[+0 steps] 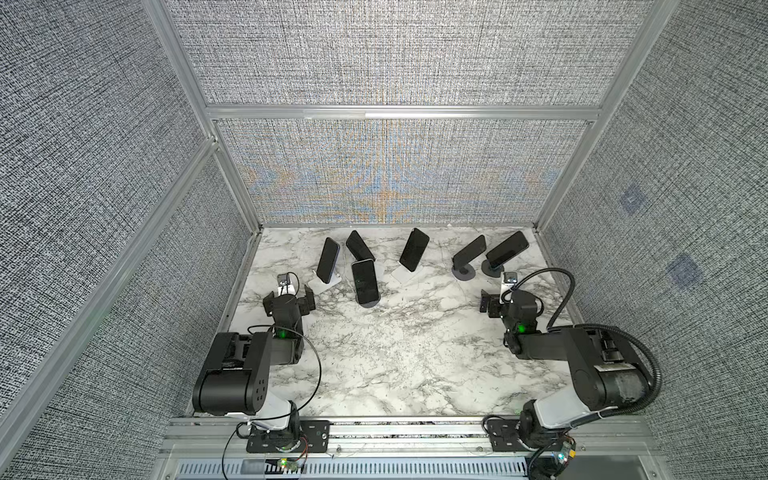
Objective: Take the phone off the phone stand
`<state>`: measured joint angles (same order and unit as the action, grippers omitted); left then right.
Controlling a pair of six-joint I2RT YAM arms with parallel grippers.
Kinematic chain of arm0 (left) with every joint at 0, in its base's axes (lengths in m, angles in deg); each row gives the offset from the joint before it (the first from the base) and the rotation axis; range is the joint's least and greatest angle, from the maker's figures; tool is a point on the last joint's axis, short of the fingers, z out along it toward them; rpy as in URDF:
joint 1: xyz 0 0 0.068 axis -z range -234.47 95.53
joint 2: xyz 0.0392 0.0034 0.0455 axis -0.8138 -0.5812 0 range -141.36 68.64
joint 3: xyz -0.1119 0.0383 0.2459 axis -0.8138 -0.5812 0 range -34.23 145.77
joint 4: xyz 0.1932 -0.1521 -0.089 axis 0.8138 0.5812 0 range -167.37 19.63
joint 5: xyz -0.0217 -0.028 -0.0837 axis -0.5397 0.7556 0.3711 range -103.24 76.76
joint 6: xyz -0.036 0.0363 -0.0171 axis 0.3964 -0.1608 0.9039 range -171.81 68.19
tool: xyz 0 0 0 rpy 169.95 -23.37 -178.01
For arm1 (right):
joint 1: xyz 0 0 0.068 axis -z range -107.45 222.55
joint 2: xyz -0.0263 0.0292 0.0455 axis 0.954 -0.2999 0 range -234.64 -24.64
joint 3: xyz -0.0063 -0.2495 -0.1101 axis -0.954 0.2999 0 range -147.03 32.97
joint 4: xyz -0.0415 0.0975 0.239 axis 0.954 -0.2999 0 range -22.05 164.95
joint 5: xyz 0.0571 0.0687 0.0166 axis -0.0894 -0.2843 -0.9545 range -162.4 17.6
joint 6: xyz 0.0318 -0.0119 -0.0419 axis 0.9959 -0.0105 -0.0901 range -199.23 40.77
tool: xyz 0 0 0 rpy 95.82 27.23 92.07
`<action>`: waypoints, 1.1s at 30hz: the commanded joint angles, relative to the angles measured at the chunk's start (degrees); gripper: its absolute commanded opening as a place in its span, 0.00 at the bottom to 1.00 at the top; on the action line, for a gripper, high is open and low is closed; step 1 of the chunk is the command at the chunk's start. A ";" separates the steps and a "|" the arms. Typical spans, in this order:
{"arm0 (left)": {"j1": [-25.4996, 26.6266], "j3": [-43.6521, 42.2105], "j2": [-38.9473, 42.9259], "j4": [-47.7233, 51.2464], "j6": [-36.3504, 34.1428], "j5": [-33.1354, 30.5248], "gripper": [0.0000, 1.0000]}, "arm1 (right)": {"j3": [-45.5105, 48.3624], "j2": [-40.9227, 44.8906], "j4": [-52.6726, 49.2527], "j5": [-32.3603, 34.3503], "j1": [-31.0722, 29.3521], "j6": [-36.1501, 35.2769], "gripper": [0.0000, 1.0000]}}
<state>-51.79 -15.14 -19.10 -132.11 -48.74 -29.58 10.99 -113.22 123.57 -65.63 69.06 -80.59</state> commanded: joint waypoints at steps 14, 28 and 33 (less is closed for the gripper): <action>-0.05 0.00 -0.06 -1.88 -0.21 0.34 0.99 | 0.07 0.17 2.18 0.00 -0.11 0.32 0.99; -0.36 0.65 -0.16 -0.70 0.00 0.87 0.99 | -0.44 -0.02 1.34 -0.41 0.08 0.66 0.99; -0.30 0.93 5.21 3.49 -0.63 -0.16 0.99 | -3.55 6.34 -9.24 1.24 0.34 1.55 0.99</action>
<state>-51.98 -14.85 -16.79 -130.17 -48.76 -29.15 10.14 -110.25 119.94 -65.63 69.32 -79.94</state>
